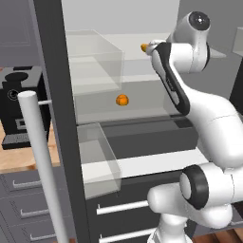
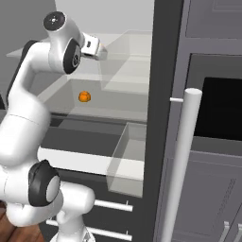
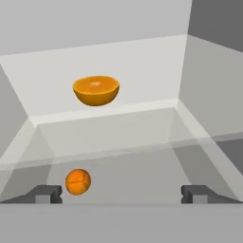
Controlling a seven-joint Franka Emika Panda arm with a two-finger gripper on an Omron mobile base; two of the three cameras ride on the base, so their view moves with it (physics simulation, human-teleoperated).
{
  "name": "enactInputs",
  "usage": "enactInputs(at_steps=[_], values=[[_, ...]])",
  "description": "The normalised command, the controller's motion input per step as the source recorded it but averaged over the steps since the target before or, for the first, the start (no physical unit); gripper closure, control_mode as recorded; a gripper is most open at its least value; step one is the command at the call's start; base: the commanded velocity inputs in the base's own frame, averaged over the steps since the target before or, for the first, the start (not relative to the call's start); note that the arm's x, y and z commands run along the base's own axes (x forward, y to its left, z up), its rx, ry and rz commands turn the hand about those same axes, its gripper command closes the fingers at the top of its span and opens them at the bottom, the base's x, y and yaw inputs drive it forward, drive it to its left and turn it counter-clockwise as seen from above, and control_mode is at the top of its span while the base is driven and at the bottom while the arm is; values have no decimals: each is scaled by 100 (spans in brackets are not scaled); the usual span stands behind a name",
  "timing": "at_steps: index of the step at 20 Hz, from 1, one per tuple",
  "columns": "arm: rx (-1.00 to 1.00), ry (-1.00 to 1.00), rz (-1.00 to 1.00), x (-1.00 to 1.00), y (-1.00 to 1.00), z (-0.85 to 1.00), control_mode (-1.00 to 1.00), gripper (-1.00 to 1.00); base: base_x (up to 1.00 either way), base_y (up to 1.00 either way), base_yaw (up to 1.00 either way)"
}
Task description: Pick up both oranges from the fridge and place them inside the tupperware on the counter.
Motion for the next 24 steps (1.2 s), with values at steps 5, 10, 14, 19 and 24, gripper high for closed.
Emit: enactInputs(at_steps=[5,10,14,19,24], values=[[0,7,0,72,0,0,-100,-100,0,0,0],[0,5,2,80,0,0,-100,-100,0,0,0],[0,2,2,74,0,0,-100,-100,0,0,0],[0,1,1,71,3,0,-100,-100,0,0,0],[0,1,2,64,9,0,-100,-100,0,0,0]])
